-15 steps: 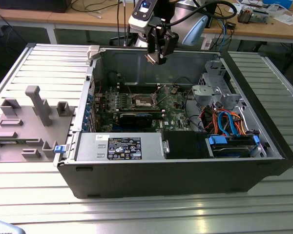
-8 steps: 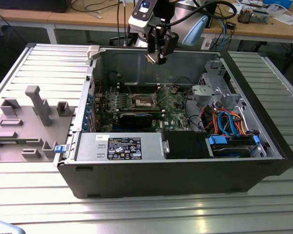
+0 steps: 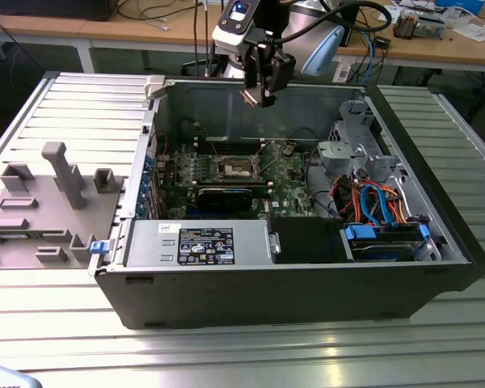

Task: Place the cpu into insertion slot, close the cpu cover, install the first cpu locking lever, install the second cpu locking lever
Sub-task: 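Place the cpu into insertion slot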

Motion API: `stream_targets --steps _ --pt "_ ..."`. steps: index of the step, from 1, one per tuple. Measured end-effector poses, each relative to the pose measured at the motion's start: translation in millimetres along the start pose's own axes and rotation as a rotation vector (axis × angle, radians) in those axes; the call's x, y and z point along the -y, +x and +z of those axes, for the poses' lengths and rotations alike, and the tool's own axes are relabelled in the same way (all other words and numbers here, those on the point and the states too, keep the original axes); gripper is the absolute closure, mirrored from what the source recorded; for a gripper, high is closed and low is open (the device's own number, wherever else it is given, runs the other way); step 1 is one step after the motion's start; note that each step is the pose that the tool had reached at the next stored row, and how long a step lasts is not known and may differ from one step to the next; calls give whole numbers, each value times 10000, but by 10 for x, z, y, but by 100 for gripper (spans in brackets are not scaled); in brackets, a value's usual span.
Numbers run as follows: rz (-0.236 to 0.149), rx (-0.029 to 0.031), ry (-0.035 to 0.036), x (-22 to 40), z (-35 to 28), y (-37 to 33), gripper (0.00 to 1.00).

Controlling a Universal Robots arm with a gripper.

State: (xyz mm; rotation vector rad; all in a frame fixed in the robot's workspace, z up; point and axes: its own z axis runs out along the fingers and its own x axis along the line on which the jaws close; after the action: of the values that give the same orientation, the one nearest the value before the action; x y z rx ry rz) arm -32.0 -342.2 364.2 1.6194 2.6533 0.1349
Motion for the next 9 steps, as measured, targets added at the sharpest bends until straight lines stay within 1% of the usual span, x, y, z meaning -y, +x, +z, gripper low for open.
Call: stream_targets --steps 9 --pt "44 5 -1 0 0 0 45"
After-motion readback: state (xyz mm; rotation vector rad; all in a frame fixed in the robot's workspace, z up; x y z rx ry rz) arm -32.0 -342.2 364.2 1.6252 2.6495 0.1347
